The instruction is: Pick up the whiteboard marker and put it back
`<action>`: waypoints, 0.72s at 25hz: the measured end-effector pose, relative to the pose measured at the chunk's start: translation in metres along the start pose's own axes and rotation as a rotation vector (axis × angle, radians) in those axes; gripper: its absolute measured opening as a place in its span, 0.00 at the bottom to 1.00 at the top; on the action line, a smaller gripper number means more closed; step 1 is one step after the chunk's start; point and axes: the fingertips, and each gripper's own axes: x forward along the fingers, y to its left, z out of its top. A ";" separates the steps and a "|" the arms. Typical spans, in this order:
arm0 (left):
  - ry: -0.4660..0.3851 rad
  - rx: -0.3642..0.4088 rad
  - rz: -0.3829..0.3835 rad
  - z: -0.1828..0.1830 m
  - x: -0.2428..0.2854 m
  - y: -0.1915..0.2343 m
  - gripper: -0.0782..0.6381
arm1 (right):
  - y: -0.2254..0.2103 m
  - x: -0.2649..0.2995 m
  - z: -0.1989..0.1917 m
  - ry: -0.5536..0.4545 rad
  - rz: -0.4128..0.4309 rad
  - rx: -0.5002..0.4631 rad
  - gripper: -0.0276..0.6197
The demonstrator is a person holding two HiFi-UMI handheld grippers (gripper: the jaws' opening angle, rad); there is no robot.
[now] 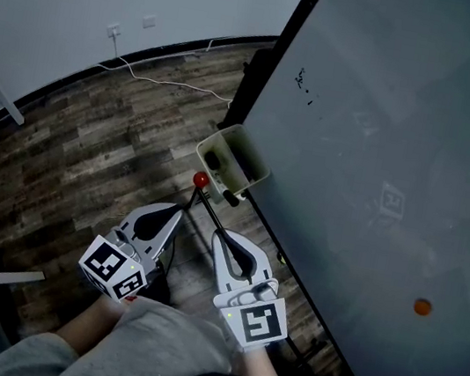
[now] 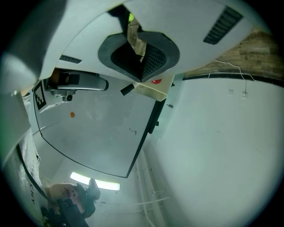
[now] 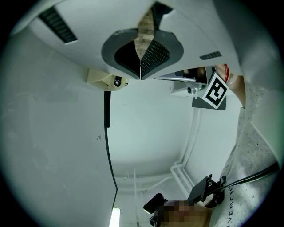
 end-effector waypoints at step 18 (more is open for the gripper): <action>-0.011 0.002 0.000 -0.005 -0.029 -0.016 0.13 | 0.015 -0.012 -0.010 0.023 -0.019 -0.013 0.07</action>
